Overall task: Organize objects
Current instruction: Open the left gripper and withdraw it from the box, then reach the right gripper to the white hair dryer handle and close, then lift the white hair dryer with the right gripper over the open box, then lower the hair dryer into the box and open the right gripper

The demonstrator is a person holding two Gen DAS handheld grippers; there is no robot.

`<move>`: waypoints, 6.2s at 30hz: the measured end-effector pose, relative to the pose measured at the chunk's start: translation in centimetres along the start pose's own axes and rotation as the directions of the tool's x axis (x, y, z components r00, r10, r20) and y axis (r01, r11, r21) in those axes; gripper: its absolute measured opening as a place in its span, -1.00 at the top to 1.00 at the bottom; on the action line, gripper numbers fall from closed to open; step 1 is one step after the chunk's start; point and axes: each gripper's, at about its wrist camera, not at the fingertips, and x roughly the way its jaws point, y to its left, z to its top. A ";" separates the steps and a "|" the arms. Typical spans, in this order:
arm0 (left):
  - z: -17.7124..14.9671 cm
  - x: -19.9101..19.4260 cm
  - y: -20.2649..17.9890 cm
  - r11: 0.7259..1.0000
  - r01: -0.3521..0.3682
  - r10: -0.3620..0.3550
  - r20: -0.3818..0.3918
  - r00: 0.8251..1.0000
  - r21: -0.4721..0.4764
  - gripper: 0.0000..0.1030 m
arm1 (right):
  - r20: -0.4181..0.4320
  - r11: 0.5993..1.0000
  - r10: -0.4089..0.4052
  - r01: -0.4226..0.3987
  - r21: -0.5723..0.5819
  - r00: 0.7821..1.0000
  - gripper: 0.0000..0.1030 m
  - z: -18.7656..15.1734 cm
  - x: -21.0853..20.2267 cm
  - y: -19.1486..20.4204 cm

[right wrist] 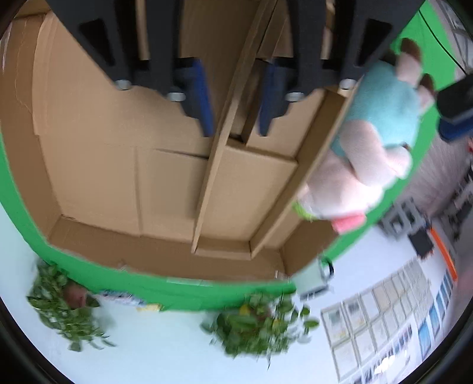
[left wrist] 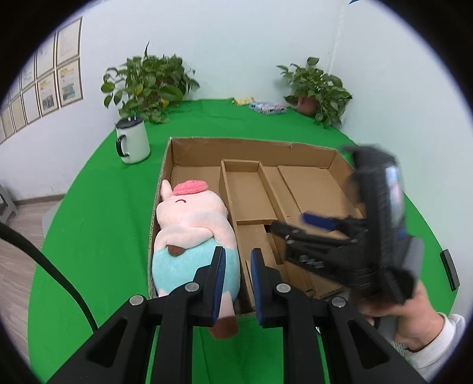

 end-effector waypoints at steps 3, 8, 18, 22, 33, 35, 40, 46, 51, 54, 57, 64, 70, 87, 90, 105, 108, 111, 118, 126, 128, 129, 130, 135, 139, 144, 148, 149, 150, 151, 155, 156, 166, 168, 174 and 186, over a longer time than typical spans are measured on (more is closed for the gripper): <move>-0.4 -1.5 -0.6 1.000 -0.008 0.008 0.065 0.998 0.001 -0.20 | 0.130 1.000 -0.014 0.016 -0.014 0.991 -0.70 -1.1 -4.9 0.3; -1.1 -4.3 -1.5 1.000 0.004 0.000 0.196 0.981 -0.020 -0.39 | 0.249 0.992 -0.110 0.123 -0.034 0.962 -0.87 -5.4 -11.8 1.1; -3.7 -6.3 -5.5 1.000 0.010 -0.012 0.232 0.973 0.012 -0.39 | 0.231 0.989 -0.145 0.143 0.024 0.962 -0.88 -14.8 -20.4 -0.7; -5.0 -6.6 -7.1 0.999 0.009 -0.016 0.220 0.975 0.034 -0.39 | 0.237 0.986 -0.168 0.164 0.038 0.957 -0.88 -17.3 -22.7 -2.2; -7.1 -6.9 -8.6 0.999 0.031 -0.035 0.206 0.978 0.021 -0.39 | 0.239 0.986 -0.165 0.158 0.048 0.957 -0.88 -18.3 -24.4 -2.9; -7.5 -7.0 -8.4 0.999 0.039 -0.039 0.199 0.979 0.003 -0.39 | 0.239 0.989 -0.150 0.143 0.043 0.959 -0.88 -18.4 -24.5 -2.8; -8.7 -6.9 -7.8 0.998 0.058 -0.053 0.189 0.981 -0.021 -0.39 | 0.215 0.996 -0.084 0.085 0.004 0.973 -0.87 -19.7 -24.2 -2.8; -10.7 -5.2 -6.9 0.992 0.119 -0.114 0.081 0.990 -0.053 -0.39 | 0.070 0.998 0.023 -0.028 0.061 0.997 -0.55 -22.7 -21.3 -3.5; -11.7 -4.0 -6.6 0.988 0.139 -0.137 0.030 0.990 -0.072 -0.38 | -0.046 0.997 0.048 -0.045 0.064 0.998 -0.23 -23.5 -17.3 -2.7; -11.9 -3.6 -6.3 0.985 0.145 -0.143 0.021 0.989 -0.089 -0.36 | -0.107 0.998 0.032 -0.026 0.056 0.994 0.18 -23.9 -14.8 -2.1; -12.0 -3.2 -5.6 0.983 0.147 -0.148 0.001 0.989 -0.112 -0.36 | -0.111 0.999 0.006 -0.002 0.036 0.994 0.42 -24.0 -14.2 -1.6; -14.1 -1.7 -5.1 0.924 0.321 -0.344 -0.082 0.935 -0.209 -0.37 | -0.139 0.999 0.032 -0.031 0.010 0.990 0.48 -26.9 -16.6 -0.2; -16.5 1.1 -6.5 0.870 0.410 -0.464 -0.172 0.869 -0.273 -0.36 | -0.068 0.992 0.105 -0.100 0.073 0.992 -0.70 -27.9 -18.9 -0.3; -16.8 4.6 -7.7 0.798 0.497 -0.583 -0.229 0.779 -0.340 0.26 | -0.096 0.997 -0.015 0.008 -0.073 0.995 0.46 -27.6 -16.9 1.6; -17.5 3.9 -8.0 0.805 0.490 -0.576 -0.246 0.779 -0.334 0.31 | -0.092 0.994 -0.063 0.054 -0.097 0.994 0.45 -28.5 -17.6 2.6; -15.5 -1.7 -10.1 0.865 0.465 -0.495 -0.172 0.852 -0.190 0.37 | -0.025 0.997 -0.052 0.050 -0.057 0.998 0.48 -28.8 -21.5 3.7; -13.7 -3.2 -10.7 0.869 0.469 -0.489 -0.130 0.862 -0.157 0.37 | 0.032 0.995 -0.057 0.059 -0.076 0.998 0.48 -27.1 -23.0 3.9; -11.7 -4.8 -11.1 0.871 0.476 -0.487 -0.082 0.870 -0.118 0.37 | 0.081 0.994 -0.058 0.065 -0.083 0.995 0.49 -25.4 -24.5 4.0; -6.8 -7.4 -12.6 0.877 0.480 -0.479 0.016 0.877 -0.029 0.38 | 0.204 0.992 -0.073 0.092 -0.085 0.976 0.49 -20.3 -27.1 3.7; -1.4 -8.4 -12.6 0.887 0.461 -0.462 0.073 0.884 0.031 0.38 | 0.278 0.991 -0.074 0.103 -0.090 0.958 0.50 -15.1 -28.1 3.5; -0.1 -8.3 -12.5 0.885 0.464 -0.465 0.079 0.882 0.037 0.38 | 0.288 0.990 -0.074 0.104 -0.090 0.955 0.51 -13.8 -28.1 3.3; 0.3 -8.4 -12.5 0.883 0.467 -0.469 0.080 0.880 0.036 0.38 | 0.293 0.991 -0.073 0.103 -0.088 0.953 0.52 -13.0 -28.0 3.2; 1.2 -8.3 -12.5 0.882 0.471 -0.472 0.083 0.878 0.036 0.38 | 0.298 0.991 -0.072 0.102 -0.086 0.952 0.52 -12.2 -27.9 2.9; 4.9 -7.1 -13.0 0.879 0.475 -0.477 0.077 0.875 0.045 0.38 | 0.308 0.990 -0.083 0.113 -0.080 0.948 0.52 -8.6 -27.2 1.8; 7.2 -5.0 -13.3 0.874 0.485 -0.485 0.062 0.872 0.026 0.38 | 0.295 0.992 -0.086 0.109 -0.063 0.952 0.53 -6.0 -25.9 0.6; 9.2 -2.5 -13.1 0.875 0.484 -0.484 0.050 0.874 -0.005 0.38 | 0.263 0.995 -0.073 0.087 -0.042 0.962 0.54 -3.1 -23.6 -0.9; 10.0 0.0 -12.8 0.881 0.472 -0.472 0.020 0.882 -0.018 0.38 | 0.223 0.997 -0.065 0.074 -0.035 0.973 0.54 -1.1 -21.2 -1.8; 10.1 0.8 -12.7 0.883 0.470 -0.470 0.010 0.883 -0.022 0.38 | 0.212 0.997 -0.062 0.071 -0.032 0.975 0.54 -0.6 -20.4 -2.0; 10.0 1.7 -12.6 0.883 0.468 -0.468 -0.004 0.884 -0.030 0.38 | 0.199 0.997 -0.060 0.067 -0.029 0.978 0.54 -0.3 -19.4 -2.2; 9.9 2.5 -12.5 0.884 0.466 -0.466 -0.016 0.884 -0.036 0.38 | 0.182 0.998 -0.057 0.062 -0.023 0.982 0.54 -0.2 -18.4 -2.4; 8.6 6.5 -12.0 0.889 0.451 -0.456 -0.083 0.886 -0.072 0.37 | 0.108 0.999 -0.042 0.042 0.003 0.993 0.53 -0.7 -13.8 -4.4; 8.0 7.6 -11.8 0.892 0.445 -0.452 -0.102 0.886 -0.080 0.37 | 0.084 0.999 -0.036 0.035 0.012 0.996 0.53 -1.1 -12.3 -5.0; 3.8 14.6 -10.2 0.910 0.382 -0.412 -0.238 0.880 -0.161 0.38 | -0.080 0.996 0.034 -0.027 0.086 0.996 0.54 -5.2 -2.8 -7.2; 3.1 15.4 -10.1 0.912 0.373 -0.407 -0.254 0.877 -0.173 0.38 | -0.096 0.994 0.046 -0.036 0.103 0.994 0.54 -5.6 -1.7 -7.5; 1.3 16.5 -9.9 0.914 0.360 -0.400 -0.274 0.875 -0.184 0.37 | -0.138 0.992 0.056 -0.039 0.121 0.989 0.54 -6.2 0.4 -9.2; 1.1 12.4 -9.0 0.961 0.271 -0.276 -0.210 0.938 -0.051 0.36 | -0.141 0.986 0.125 -0.107 0.131 0.982 0.45 -6.1 -1.9 -7.8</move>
